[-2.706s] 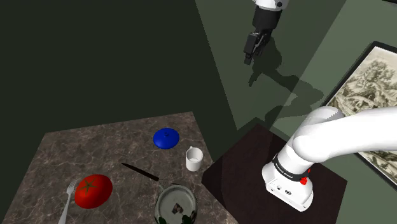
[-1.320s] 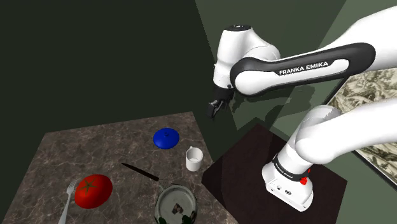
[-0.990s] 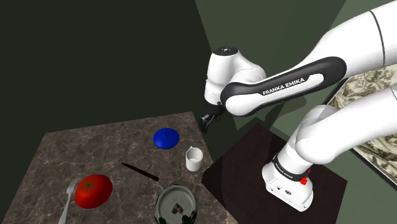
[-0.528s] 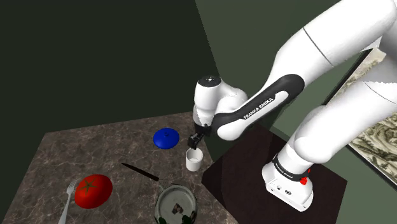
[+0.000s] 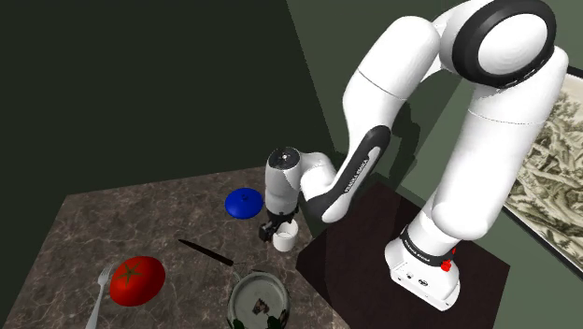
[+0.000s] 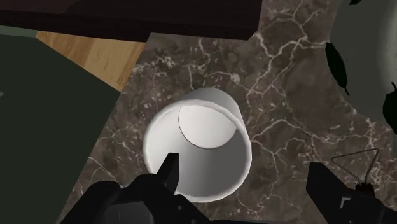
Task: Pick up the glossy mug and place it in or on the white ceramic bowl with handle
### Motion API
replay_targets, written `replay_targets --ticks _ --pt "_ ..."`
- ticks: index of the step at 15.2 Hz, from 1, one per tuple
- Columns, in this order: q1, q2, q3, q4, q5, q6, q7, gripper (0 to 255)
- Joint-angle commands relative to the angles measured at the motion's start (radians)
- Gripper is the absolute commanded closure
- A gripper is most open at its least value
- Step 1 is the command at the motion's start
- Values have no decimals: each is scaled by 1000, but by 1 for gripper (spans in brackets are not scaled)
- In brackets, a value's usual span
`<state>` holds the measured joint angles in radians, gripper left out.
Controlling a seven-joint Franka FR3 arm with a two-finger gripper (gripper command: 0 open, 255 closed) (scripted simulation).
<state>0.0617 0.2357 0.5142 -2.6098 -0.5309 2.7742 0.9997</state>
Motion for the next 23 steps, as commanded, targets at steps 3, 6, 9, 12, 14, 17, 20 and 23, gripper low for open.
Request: replay_targets --ticks 3,6,9,12,14,17,20,23 --pt "73 90 -91 36 -140 40 116 0" --pt "114 140 -148 56 -210 67 171 0" --pt "136 166 -177 68 -244 81 197 0" --pt "136 166 -177 68 -244 81 197 0" --pt "136 166 -177 68 -244 81 197 0" --pt "136 166 -177 68 -243 81 197 255" --pt "136 166 -177 68 -243 81 197 255" --pt "136 166 -177 68 -243 81 197 255"
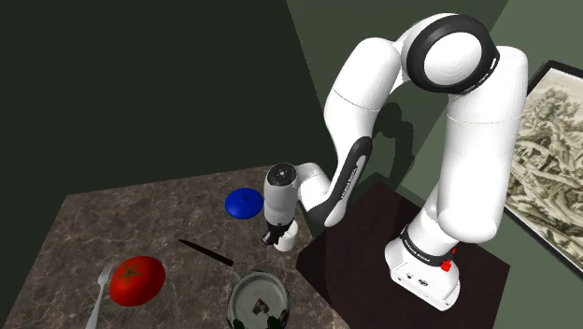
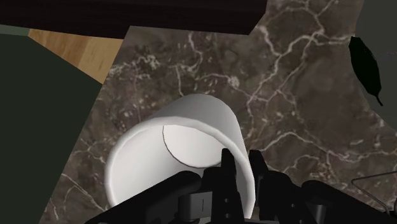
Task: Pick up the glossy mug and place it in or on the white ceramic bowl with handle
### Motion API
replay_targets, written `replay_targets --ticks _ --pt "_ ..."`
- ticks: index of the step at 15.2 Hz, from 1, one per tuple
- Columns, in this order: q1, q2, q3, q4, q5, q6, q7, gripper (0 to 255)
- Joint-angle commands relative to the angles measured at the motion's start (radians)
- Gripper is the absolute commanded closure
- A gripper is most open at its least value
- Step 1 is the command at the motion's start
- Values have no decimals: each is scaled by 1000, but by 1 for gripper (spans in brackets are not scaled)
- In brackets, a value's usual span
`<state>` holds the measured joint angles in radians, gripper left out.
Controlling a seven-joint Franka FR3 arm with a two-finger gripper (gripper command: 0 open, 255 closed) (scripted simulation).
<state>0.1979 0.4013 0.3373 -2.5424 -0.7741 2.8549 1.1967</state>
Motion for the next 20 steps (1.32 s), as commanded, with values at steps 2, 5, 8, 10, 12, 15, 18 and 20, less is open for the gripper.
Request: replay_targets --ticks 2,5,8,10,12,15,18,20 --pt "0 0 0 0 0 0 0 255" --pt "-44 -50 56 -21 66 -27 -54 255" --pt "-87 -100 113 -41 139 -53 -113 255" --pt "-115 -135 151 -52 192 -71 -154 255" --pt "-142 -170 189 -63 249 -90 -198 255" --pt "-178 -225 243 -76 341 -118 -267 255" --pt "-204 -283 289 -86 439 -149 -340 255" --pt "-216 -322 312 -90 505 -171 -389 255"
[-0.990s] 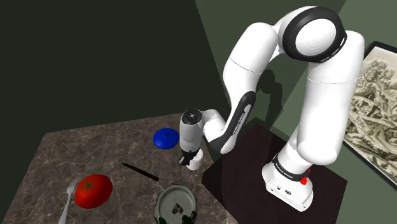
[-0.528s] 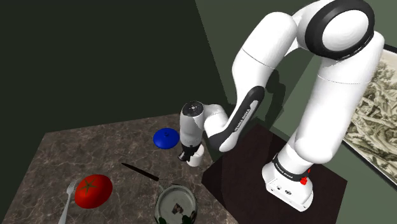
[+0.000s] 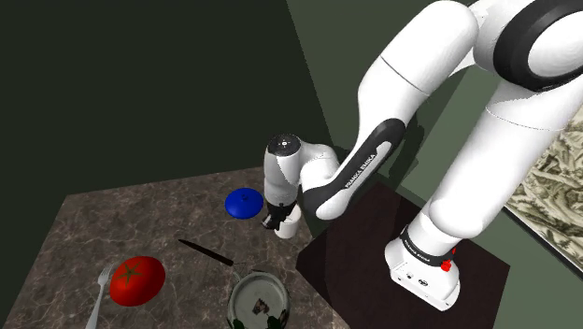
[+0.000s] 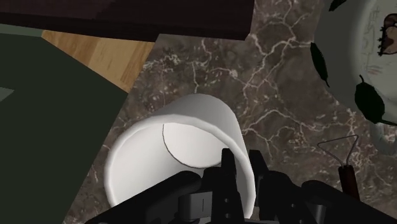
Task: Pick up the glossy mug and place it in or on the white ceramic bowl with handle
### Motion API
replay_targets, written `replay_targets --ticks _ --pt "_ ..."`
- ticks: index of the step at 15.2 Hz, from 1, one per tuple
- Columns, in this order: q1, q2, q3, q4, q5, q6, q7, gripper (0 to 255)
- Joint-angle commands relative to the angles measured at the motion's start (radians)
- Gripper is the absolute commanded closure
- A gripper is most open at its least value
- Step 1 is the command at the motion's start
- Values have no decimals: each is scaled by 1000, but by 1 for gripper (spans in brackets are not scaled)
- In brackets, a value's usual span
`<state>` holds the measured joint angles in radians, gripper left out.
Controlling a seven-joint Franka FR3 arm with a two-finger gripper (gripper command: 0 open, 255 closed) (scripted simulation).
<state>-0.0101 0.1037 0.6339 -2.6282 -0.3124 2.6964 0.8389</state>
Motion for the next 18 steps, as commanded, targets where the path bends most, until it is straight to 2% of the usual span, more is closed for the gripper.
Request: replay_targets --ticks 1,6,11,15,18 --pt "-11 -44 25 -6 75 -25 -55 255" --pt "-7 -140 45 -6 220 -93 -163 255" --pt "15 -227 36 4 323 -170 -242 255" --pt "33 -281 22 15 372 -226 -281 255" --pt "61 -262 77 56 364 -251 -189 255"
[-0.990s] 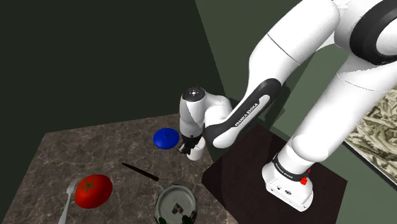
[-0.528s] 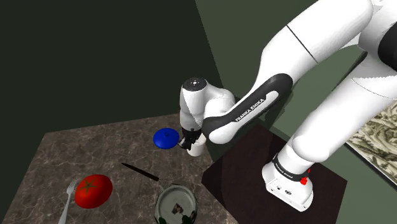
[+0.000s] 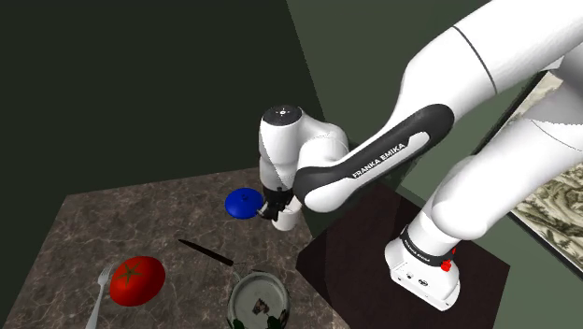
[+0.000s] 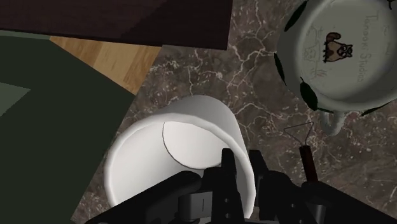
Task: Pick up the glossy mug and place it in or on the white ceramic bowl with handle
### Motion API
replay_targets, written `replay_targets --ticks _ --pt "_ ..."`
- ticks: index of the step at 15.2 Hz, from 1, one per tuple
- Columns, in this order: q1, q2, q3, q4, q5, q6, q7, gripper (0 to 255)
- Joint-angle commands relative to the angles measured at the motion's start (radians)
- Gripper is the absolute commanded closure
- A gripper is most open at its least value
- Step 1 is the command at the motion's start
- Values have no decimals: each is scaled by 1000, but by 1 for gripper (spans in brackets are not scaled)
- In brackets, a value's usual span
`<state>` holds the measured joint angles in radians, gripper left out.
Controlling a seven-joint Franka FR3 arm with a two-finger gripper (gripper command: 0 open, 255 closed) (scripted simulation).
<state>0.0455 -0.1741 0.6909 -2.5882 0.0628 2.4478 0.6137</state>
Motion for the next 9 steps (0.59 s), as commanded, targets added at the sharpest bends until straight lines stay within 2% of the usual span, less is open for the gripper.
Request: replay_targets --ticks 1,5,9 --pt "13 25 39 32 -17 -12 69 255" --pt "40 78 112 106 -62 -48 206 255" --pt "70 161 175 199 -143 -91 360 255"
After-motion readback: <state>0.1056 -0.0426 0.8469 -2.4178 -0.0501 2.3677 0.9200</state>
